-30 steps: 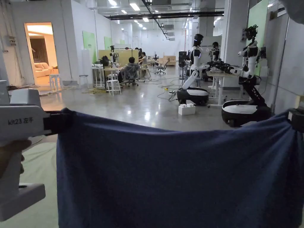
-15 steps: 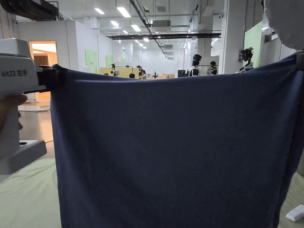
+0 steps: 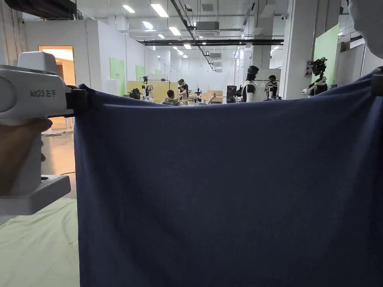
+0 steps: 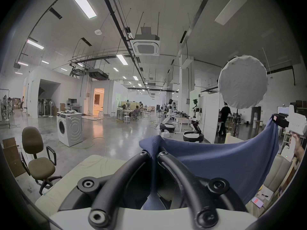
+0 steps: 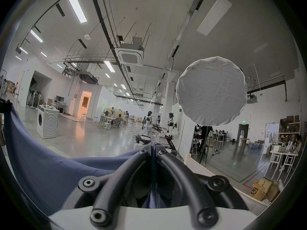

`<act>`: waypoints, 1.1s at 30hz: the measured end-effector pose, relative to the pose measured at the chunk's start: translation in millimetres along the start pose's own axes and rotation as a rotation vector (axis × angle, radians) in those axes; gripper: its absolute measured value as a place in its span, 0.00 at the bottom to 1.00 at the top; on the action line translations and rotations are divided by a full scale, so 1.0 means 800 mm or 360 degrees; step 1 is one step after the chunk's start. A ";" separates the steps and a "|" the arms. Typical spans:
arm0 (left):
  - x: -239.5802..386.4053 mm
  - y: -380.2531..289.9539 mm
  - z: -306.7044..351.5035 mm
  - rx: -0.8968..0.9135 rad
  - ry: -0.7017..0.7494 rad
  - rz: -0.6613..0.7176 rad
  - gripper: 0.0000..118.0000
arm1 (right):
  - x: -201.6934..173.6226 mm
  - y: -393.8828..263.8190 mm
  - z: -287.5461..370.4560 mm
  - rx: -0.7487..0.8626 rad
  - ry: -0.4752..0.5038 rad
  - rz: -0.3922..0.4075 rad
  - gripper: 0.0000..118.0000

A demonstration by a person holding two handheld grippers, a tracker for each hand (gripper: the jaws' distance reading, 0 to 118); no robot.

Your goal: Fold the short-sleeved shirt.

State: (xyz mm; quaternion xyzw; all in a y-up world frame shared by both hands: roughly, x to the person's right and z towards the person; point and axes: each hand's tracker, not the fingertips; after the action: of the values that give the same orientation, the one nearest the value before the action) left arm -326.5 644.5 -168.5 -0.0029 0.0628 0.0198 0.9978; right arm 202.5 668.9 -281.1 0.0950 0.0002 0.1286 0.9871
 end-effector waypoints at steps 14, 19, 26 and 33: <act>0.017 -0.035 -0.153 0.0042 0.0159 -0.0108 0.05 | -0.063 -0.052 -0.157 -0.0073 0.0016 -0.0020 0.03; 0.023 -0.046 -0.195 0.0003 0.0151 -0.0109 0.04 | -0.084 -0.054 -0.187 -0.0015 0.0000 0.0015 0.03; 0.025 -0.064 -0.235 -0.0036 0.0172 -0.0025 0.05 | -0.102 -0.074 -0.218 -0.0050 -0.0079 0.0031 0.03; 0.043 -0.090 -0.269 -0.0063 0.0164 -0.0094 0.05 | -0.109 -0.112 -0.245 -0.0132 -0.0098 0.0053 0.03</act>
State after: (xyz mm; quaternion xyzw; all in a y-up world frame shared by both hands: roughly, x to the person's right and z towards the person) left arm -316.7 572.2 -385.8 -0.0257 0.1137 -0.0084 0.9931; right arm 136.2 598.6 -492.6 0.0578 -0.0372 0.1420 0.9875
